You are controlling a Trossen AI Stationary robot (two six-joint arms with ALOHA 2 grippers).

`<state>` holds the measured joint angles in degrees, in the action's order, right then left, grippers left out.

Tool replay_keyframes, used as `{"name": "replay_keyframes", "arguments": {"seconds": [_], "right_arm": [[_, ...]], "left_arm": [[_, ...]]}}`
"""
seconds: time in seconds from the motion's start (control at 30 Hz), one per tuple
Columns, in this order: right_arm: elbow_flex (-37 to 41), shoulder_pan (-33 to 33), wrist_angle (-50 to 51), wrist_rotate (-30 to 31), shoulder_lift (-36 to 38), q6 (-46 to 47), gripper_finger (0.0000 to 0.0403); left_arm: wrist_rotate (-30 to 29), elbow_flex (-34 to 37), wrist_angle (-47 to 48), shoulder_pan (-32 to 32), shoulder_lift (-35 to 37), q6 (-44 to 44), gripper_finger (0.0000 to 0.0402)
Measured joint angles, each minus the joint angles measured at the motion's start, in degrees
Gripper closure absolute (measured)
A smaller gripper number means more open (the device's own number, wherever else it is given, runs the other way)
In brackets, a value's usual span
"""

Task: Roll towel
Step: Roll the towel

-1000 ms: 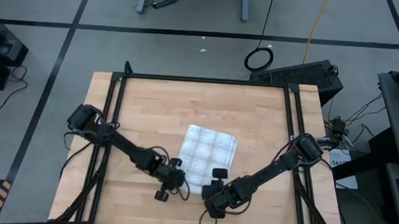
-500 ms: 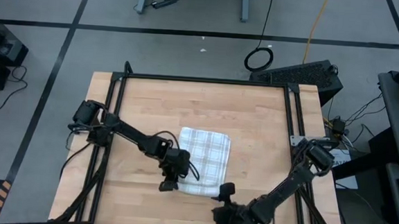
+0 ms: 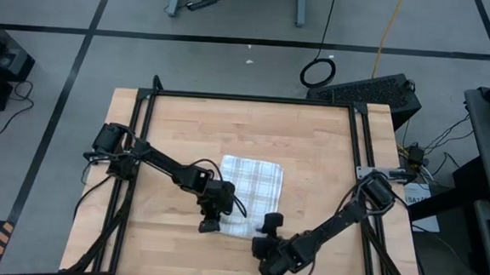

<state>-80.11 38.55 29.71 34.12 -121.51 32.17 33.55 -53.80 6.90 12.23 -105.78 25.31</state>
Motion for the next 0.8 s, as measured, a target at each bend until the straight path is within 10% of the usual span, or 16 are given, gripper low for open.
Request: {"name": "replay_keyframes", "arguments": {"seconds": [0.57, 0.8], "right_arm": [[-0.3, -3.9, 1.5, -11.8, 0.4, 9.4, 0.0334], [-0.1, -5.7, 1.6, -18.8, 2.2, 13.7, 0.0391]], "left_arm": [[-5.9, -0.1, 5.7, 0.5, 8.7, -5.7, 0.0246], [-33.6, -0.2, 5.3, 11.2, 16.7, -13.6, 0.0207]]}}
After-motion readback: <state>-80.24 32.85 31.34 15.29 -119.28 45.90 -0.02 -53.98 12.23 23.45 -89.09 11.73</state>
